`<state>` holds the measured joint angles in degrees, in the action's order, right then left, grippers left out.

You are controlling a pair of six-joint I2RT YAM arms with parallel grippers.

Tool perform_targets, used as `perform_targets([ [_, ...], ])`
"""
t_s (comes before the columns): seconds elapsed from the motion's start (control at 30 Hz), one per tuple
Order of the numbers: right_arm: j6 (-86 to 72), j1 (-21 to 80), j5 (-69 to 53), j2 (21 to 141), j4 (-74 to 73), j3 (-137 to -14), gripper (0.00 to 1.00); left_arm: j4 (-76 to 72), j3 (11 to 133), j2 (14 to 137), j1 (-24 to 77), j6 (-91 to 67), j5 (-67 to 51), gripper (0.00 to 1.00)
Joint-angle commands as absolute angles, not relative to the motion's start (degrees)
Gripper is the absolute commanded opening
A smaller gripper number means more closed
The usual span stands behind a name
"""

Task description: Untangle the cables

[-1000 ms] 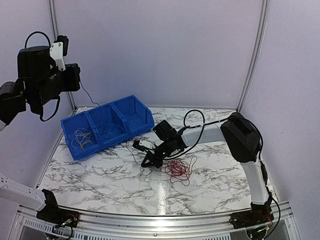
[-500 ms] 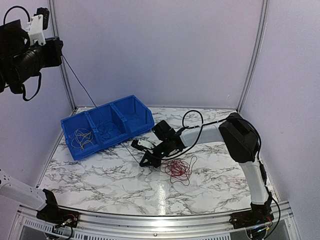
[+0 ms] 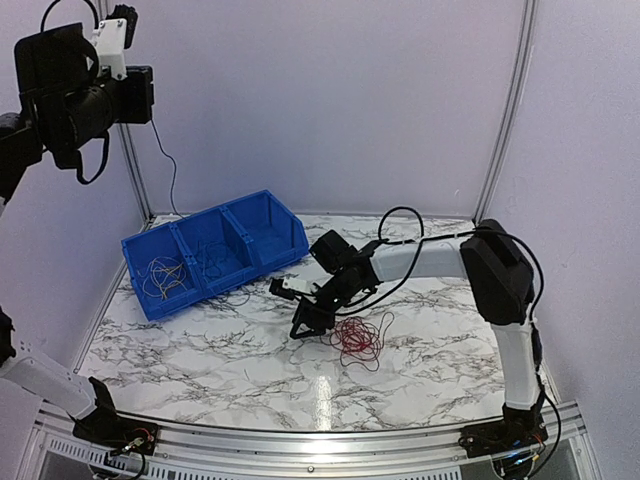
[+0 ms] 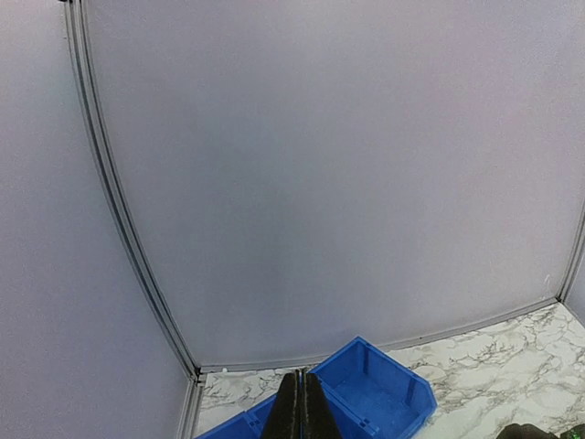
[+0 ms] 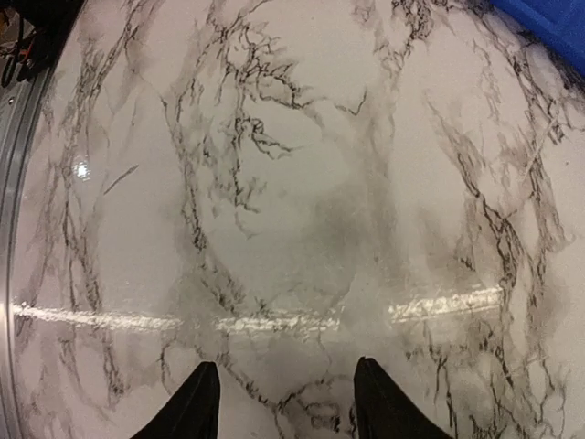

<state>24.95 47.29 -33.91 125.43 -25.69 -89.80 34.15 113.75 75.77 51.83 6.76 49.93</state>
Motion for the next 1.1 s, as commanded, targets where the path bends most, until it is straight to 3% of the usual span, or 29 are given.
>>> perform_targets([
  [0.0,31.1,45.9,-34.0,115.8,-36.1,-90.1,0.54,32.9,118.9,80.2,50.5,8.9,48.0,0.0],
  [0.4,33.7,45.5,-26.4,96.9,-31.4,-71.1,0.57,26.2,122.2,89.8,39.0,12.7,42.5,0.0],
  [0.6,35.2,45.3,-24.3,94.5,-29.9,-68.8,0.57,25.5,119.2,92.2,32.5,12.1,40.1,0.0],
  [0.8,36.8,45.0,-22.3,95.8,-29.6,-67.5,0.57,24.7,111.5,92.3,26.8,8.7,36.8,0.0],
  [1.07,37.8,44.5,-21.0,96.1,-28.9,-66.7,0.58,16.8,92.5,93.2,24.0,2.8,28.4,0.0],
])
